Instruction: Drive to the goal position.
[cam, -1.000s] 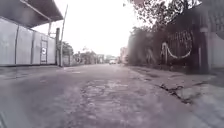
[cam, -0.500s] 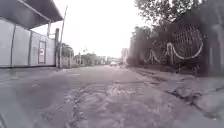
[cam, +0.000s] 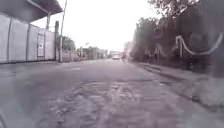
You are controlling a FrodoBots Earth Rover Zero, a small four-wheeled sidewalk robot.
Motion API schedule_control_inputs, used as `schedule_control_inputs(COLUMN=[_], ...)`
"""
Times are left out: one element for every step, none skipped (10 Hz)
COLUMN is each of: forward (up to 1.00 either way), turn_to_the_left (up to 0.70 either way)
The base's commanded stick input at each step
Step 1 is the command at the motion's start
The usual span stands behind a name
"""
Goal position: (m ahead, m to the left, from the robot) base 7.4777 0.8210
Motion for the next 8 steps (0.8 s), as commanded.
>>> schedule_control_inputs(forward=[1.0,1.0,1.0,1.0,1.0,1.0,1.0,1.0], turn_to_the_left=[0.4,0.4,0.29,0.13,0.0,0.0,0.0,0.0])
